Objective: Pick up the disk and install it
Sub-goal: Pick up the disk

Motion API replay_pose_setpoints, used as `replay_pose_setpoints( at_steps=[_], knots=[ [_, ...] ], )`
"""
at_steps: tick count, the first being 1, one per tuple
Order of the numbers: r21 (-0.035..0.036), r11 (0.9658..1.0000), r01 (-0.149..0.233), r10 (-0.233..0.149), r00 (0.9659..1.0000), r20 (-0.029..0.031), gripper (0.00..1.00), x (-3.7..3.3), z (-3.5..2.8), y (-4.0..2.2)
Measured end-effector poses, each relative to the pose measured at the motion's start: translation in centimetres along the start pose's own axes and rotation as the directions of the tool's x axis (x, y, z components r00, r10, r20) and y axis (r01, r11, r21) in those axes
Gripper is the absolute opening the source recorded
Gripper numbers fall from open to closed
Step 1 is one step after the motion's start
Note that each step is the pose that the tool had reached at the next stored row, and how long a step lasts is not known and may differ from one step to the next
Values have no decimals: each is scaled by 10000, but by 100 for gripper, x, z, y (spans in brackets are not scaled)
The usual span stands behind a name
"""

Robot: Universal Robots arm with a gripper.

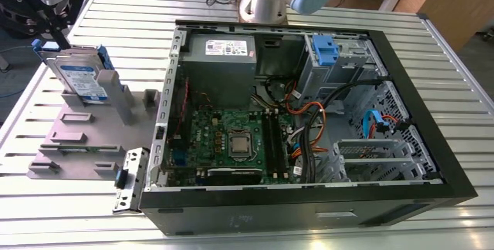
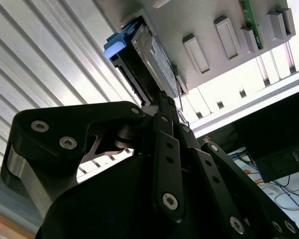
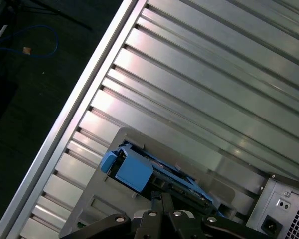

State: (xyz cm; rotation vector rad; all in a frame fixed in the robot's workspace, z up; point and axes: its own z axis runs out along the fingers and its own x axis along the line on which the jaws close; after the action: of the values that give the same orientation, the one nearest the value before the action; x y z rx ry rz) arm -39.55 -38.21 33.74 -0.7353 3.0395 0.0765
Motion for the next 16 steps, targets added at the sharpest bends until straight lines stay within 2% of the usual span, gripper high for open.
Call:
replay_pose_setpoints(
  at_steps=[7, 16],
  knots=[
    [-2, 10000, 95, -95, 10000, -4, 11, 0, 0, 0],
    [-16, 9981, 615, -615, 9981, -27, 11, 0, 0, 0]
  ],
)
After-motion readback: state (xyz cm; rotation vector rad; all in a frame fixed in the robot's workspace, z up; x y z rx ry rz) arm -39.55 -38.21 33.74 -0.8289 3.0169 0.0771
